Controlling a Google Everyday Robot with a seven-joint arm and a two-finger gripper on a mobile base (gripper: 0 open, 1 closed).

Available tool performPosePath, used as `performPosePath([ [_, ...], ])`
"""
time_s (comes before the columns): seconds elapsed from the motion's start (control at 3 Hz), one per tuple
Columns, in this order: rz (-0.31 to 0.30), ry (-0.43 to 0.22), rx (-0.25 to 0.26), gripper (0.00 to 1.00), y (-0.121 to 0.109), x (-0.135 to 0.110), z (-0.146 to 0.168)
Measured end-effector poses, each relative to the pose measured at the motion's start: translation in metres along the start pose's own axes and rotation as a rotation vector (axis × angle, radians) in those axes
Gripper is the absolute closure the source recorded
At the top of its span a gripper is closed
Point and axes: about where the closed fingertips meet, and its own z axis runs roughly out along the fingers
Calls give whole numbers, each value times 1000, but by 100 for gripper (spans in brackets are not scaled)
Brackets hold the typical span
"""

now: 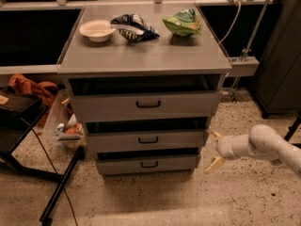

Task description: Close middle drawer

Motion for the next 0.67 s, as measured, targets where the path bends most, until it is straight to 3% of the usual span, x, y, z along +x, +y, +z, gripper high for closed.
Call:
performPosePath([
  [0.33, 11, 36, 87, 0, -8, 0, -73],
  [0.67, 11, 36, 87, 0, -8, 0, -73],
])
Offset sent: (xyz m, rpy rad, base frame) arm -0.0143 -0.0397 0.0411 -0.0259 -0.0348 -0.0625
